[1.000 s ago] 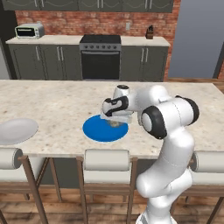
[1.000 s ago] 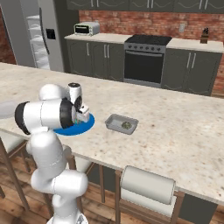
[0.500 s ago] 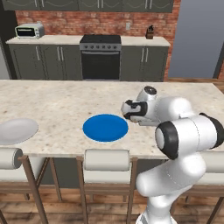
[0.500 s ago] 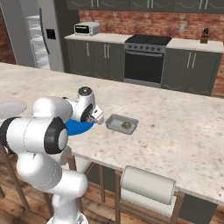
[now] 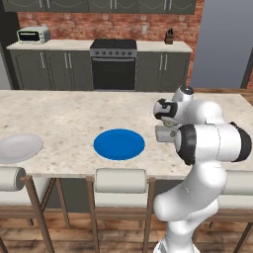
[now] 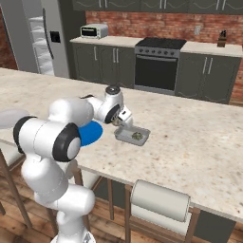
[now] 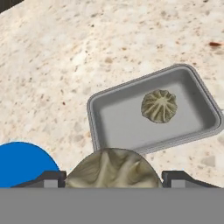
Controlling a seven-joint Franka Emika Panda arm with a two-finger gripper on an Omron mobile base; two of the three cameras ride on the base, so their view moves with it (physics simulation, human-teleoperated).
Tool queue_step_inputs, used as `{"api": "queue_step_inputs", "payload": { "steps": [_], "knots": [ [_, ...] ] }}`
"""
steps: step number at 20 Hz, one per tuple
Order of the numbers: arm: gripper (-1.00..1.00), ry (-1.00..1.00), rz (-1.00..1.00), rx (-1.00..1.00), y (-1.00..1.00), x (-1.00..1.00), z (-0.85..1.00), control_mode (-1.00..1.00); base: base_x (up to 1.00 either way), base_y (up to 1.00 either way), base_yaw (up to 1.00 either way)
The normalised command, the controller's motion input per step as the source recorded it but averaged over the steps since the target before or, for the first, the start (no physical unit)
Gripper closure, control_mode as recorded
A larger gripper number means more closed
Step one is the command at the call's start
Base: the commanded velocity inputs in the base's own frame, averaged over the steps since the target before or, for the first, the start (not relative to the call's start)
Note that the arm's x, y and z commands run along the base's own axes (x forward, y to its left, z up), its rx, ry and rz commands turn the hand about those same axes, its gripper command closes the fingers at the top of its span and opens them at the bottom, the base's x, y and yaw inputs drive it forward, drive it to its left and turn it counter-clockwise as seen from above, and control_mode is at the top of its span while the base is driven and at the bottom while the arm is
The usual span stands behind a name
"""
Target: Place two dumplings into each of the tupperware containers and then place the containers in the fridge.
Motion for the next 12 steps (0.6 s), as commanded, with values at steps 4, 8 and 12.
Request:
{"api": "queue_step_inputs", "payload": {
  "steps": [4,8,12],
  "knots": [
    [1.00,0.03,0.00,-0.15,-0.27,0.07,-0.50,-1.00,0.00,0.00,0.00],
    [1.00,0.00,0.00,-0.11,-0.07,0.00,-0.65,-1.00,0.00,0.00,0.00],
    [1.00,0.00,0.00,-0.02,-0.05,0.09,-0.33,-1.00,0.00,0.00,0.00]
  ]
}}
